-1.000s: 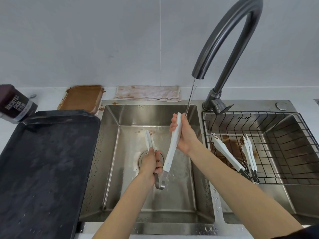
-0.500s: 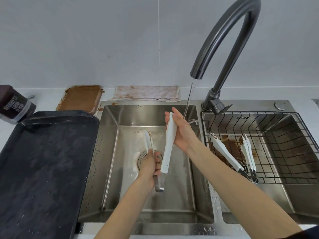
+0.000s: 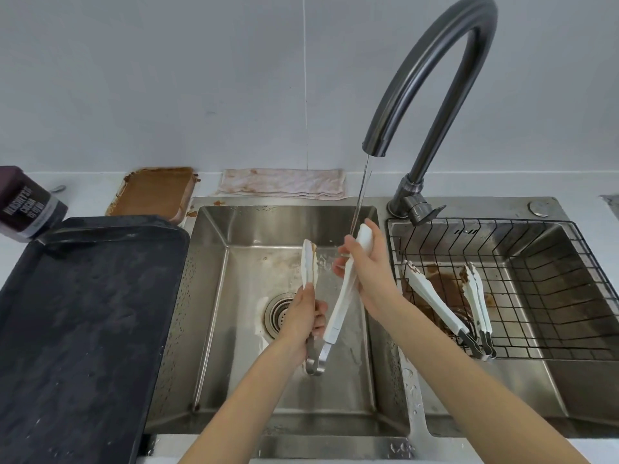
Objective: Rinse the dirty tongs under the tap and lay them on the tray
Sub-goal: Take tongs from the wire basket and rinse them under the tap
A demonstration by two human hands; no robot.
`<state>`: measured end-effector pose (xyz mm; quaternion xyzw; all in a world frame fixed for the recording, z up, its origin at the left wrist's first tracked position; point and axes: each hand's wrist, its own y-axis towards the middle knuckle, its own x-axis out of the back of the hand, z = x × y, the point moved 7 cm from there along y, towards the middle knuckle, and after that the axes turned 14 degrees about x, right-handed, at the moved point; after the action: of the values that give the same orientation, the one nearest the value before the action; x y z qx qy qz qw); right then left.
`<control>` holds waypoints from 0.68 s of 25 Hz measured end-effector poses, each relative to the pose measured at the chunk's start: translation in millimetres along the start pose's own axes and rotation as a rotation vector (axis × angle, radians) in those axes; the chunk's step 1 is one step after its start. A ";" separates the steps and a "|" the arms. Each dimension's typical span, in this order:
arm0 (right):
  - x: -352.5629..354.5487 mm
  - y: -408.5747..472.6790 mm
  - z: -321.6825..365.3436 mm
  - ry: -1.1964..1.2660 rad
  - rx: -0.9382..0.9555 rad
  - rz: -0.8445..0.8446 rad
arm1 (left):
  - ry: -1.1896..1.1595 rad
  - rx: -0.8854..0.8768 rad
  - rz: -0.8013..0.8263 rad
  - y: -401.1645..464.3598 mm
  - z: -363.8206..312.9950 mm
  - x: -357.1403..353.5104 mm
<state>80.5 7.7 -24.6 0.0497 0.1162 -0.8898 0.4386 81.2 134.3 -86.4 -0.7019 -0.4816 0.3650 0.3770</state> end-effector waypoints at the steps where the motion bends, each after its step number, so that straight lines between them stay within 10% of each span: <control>1: 4.0 -1.9 3.4 0.052 0.004 -0.010 | -0.021 0.028 0.041 2.3 2.1 -5.0; 17: 27.4 22.3 56.0 0.070 0.067 0.059 | 0.037 0.060 0.218 3.4 -41.9 -78.2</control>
<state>82.2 -40.5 20.8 0.0988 0.0999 -0.8775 0.4585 98.1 51.7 -58.9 -0.7450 -0.3842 0.4053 0.3647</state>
